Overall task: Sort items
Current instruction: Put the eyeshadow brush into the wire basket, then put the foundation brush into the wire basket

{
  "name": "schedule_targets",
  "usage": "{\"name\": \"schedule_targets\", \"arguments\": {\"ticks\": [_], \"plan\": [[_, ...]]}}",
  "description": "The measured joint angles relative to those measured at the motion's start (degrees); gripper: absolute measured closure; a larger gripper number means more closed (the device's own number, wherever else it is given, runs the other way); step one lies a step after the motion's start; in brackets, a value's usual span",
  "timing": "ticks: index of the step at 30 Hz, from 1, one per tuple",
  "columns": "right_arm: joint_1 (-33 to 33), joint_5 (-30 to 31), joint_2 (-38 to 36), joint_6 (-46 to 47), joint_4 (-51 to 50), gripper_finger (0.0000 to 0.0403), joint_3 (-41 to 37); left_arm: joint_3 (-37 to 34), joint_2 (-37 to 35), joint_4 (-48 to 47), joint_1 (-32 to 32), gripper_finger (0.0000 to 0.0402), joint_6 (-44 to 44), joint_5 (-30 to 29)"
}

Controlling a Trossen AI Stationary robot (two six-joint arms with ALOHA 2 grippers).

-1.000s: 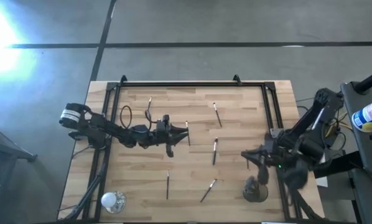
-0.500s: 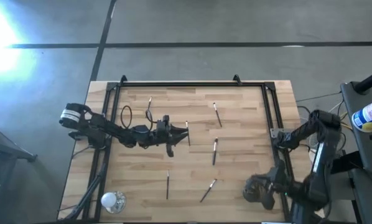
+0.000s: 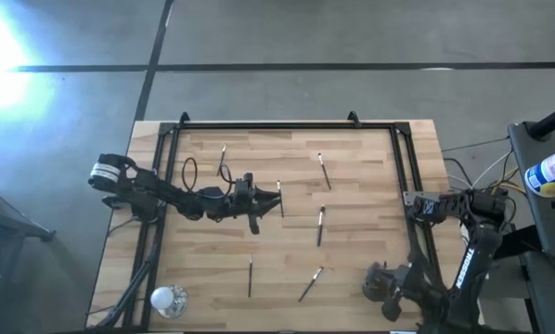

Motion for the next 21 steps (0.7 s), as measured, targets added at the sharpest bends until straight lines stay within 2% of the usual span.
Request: {"name": "schedule_targets", "arguments": {"ticks": [8, 12, 21], "plan": [[0.0, -3.7, 0.3, 0.0, 0.7, 0.0387, 0.0, 0.0, 0.0, -1.7, 0.0, 0.0319, -0.5, 0.0], [0.0, -6.5, 0.3, -0.1, 1.1, 0.0367, 0.0, 0.0, 0.0, -2.0, 0.0, 0.0319, -0.6, 0.0], [0.0, -8.6, 0.0, -0.8, 0.4, 0.0325, 2.6, 0.0, 0.0, -2.6, 0.0, 0.0319, -0.5, 0.0]]}}
